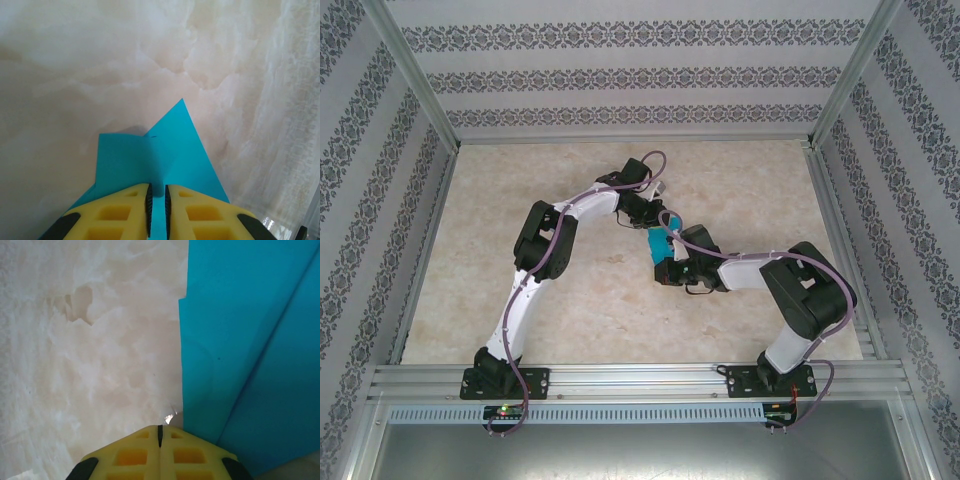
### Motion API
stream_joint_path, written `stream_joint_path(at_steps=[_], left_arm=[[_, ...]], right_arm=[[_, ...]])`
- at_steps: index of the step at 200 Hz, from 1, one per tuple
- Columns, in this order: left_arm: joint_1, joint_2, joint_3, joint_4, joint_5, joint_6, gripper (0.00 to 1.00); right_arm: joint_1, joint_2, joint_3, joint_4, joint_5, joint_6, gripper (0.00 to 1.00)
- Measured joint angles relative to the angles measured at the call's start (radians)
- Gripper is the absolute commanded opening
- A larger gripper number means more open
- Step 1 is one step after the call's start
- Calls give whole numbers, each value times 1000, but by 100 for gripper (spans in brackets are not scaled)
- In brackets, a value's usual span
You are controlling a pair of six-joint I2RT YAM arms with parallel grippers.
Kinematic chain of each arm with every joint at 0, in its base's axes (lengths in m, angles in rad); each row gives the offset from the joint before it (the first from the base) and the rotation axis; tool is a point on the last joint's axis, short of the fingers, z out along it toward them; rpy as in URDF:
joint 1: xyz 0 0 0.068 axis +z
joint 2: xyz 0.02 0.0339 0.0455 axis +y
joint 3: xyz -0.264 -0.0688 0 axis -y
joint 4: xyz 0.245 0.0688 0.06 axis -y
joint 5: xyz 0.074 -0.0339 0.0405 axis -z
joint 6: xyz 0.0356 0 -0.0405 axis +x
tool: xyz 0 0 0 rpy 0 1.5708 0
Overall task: Fold a paper plane with a square sheet of paper (pick it up from the middle)
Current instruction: Fourth fold the wing at the center of the table.
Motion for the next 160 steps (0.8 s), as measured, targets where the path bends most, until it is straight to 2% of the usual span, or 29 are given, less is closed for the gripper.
stream_joint_path(at_steps=[92, 131, 160], left_arm=[[16, 45, 101, -76, 13, -3, 24], [25, 80, 172, -89, 0, -16, 26], [43, 99, 211, -88, -21, -17, 27]], right_arm=[[-5, -55, -150, 191, 16, 0, 0], [-5, -76, -169, 189, 16, 0, 0], [-4, -118, -174, 117, 12, 0, 0]])
